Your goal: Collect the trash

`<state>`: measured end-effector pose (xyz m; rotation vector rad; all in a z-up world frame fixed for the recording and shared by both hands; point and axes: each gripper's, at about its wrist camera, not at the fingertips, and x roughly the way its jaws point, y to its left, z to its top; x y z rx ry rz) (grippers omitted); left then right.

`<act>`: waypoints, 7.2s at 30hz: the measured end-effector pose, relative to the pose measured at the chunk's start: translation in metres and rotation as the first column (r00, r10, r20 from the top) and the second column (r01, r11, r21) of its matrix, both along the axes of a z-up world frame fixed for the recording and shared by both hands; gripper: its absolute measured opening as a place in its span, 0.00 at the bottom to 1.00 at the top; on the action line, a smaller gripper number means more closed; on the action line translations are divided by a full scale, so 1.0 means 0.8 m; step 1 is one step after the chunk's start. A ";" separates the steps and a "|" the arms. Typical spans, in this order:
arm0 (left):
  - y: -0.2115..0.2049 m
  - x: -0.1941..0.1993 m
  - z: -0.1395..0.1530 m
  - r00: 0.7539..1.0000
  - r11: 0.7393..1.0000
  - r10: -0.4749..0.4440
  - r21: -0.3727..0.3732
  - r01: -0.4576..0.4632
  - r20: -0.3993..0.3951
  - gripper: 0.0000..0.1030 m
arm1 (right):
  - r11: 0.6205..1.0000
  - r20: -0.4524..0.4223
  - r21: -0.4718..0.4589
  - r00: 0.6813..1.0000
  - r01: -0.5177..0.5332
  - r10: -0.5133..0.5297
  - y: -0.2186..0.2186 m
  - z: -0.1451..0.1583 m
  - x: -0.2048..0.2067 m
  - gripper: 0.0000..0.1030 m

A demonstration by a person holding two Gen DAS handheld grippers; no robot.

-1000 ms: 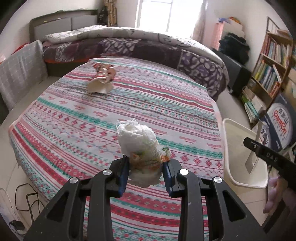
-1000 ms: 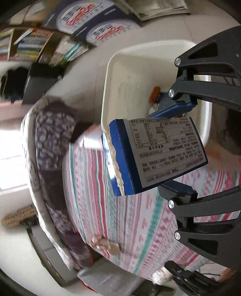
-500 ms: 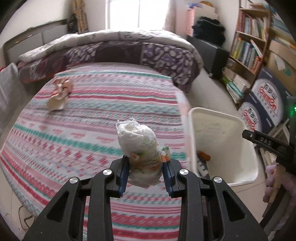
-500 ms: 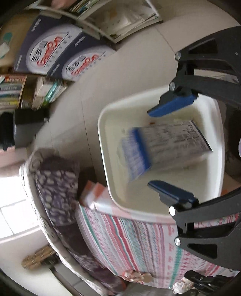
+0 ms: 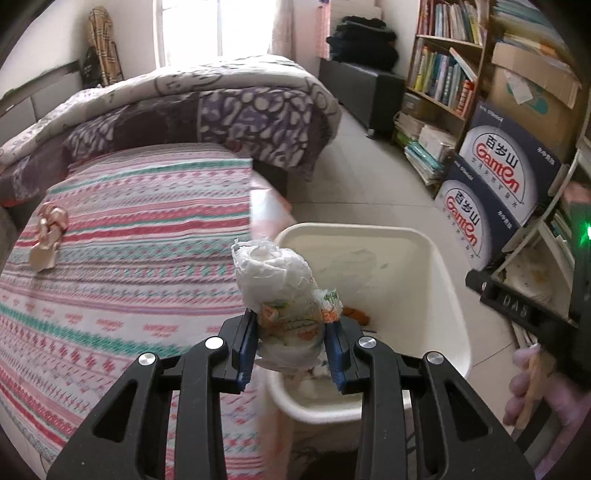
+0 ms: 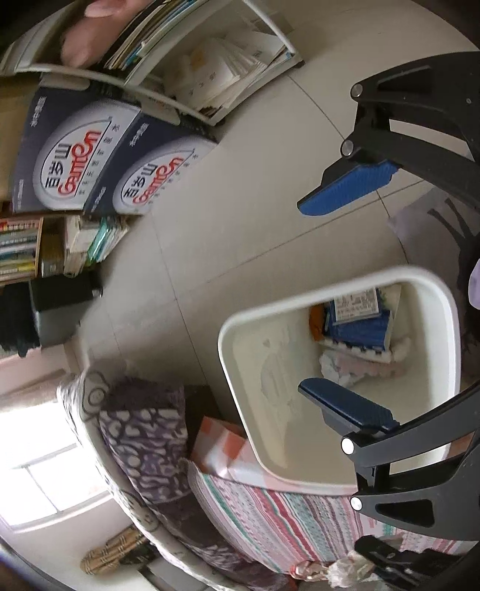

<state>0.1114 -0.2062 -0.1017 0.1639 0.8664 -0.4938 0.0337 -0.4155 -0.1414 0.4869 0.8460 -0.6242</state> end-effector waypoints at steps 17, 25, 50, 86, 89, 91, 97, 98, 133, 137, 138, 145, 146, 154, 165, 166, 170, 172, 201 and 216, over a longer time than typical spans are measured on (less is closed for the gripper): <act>0.056 0.084 -0.015 0.985 0.986 0.169 0.009 -0.169 -0.035 0.72 | 1.000 -0.030 0.015 0.999 -0.009 0.010 0.007 -0.020 0.027 0.86; 0.211 0.202 -0.021 0.908 0.900 0.418 0.121 -0.419 0.034 0.75 | 0.994 -0.040 0.004 0.993 -0.110 0.110 0.054 -0.014 0.086 0.87; 0.463 0.263 -0.106 0.881 0.886 0.464 0.082 -0.457 -0.092 0.50 | 0.707 -0.012 -0.074 0.709 -0.704 0.705 0.426 0.035 0.419 0.92; 0.581 0.110 -0.046 0.799 0.793 0.595 -0.092 -0.602 -0.090 0.50 | 0.529 -0.115 -0.066 0.533 -0.846 0.838 0.583 0.034 0.405 0.31; 0.568 0.096 -0.035 0.800 0.793 0.596 -0.108 -0.600 -0.071 0.50 | 0.537 -0.097 -0.066 0.541 -0.841 0.835 0.569 0.041 0.373 0.31; 0.557 0.083 -0.027 0.802 0.794 0.594 -0.118 -0.596 -0.061 0.50 | 0.546 -0.086 -0.060 0.549 -0.836 0.831 0.558 0.044 0.352 0.31; 0.526 0.047 -0.008 0.815 0.805 0.579 -0.138 -0.577 -0.029 0.50 | 0.581 -0.049 -0.042 0.583 -0.813 0.811 0.515 0.051 0.281 0.31; 0.521 0.042 -0.006 0.817 0.807 0.576 -0.140 -0.574 -0.026 0.50 | 0.590 -0.044 -0.038 0.591 -0.807 0.806 0.506 0.051 0.268 0.31; 0.179 -0.019 0.021 0.982 0.979 0.190 -0.074 -0.190 -0.005 0.50 | 0.983 -0.017 0.010 0.983 -0.185 0.185 0.085 0.009 0.032 0.69; 0.121 -0.015 0.026 0.992 0.990 0.123 -0.071 -0.123 -0.005 0.50 | 0.992 -0.007 -0.021 0.992 -0.128 0.128 0.052 0.016 0.011 0.78; 0.101 -0.015 0.028 0.995 0.992 0.099 -0.073 -0.099 -0.006 0.51 | 0.993 -0.006 -0.024 0.993 -0.117 0.117 0.047 0.016 0.006 0.79; 0.012 -0.012 0.038 1.000 0.997 0.005 -0.071 -0.005 0.003 0.52 | 0.998 0.006 -0.037 0.999 -0.041 0.041 0.006 0.020 -0.022 0.81; 0.005 -0.010 0.038 1.000 0.997 0.003 -0.077 -0.004 -0.003 0.53 | 0.999 0.011 -0.042 0.999 -0.029 0.030 0.001 0.022 -0.027 0.81; -0.007 0.002 0.046 0.995 0.989 0.059 -0.134 -0.069 -0.079 0.79 | 0.994 0.068 -0.109 0.998 0.009 -0.001 0.004 0.049 -0.051 0.90; 0.089 -0.047 0.068 0.964 0.967 0.251 -0.057 -0.247 0.090 0.91 | 0.987 0.163 -0.138 0.982 -0.078 0.100 0.101 0.091 -0.042 0.93; 0.101 -0.053 0.071 0.955 0.962 0.272 -0.050 -0.268 0.117 0.92 | 0.986 0.170 -0.138 0.979 -0.088 0.111 0.111 0.094 -0.041 0.93; 0.146 -0.070 0.083 0.918 0.937 0.348 -0.039 -0.347 0.191 0.92 | 0.977 0.186 -0.145 0.965 -0.157 0.183 0.159 0.102 -0.033 0.93; 0.175 -0.077 0.087 0.897 0.919 0.392 -0.054 -0.390 0.204 0.93 | 0.969 0.186 -0.160 0.958 -0.189 0.217 0.180 0.106 -0.030 0.93; 0.300 -0.128 0.092 0.792 0.812 0.580 -0.064 -0.580 0.191 0.93 | 0.874 0.208 -0.310 0.870 -0.375 0.447 0.312 0.136 -0.043 0.93; 0.290 -0.134 0.085 0.794 0.814 0.573 -0.033 -0.580 0.202 0.93 | 0.878 0.196 -0.287 0.873 -0.384 0.446 0.306 0.122 -0.045 0.93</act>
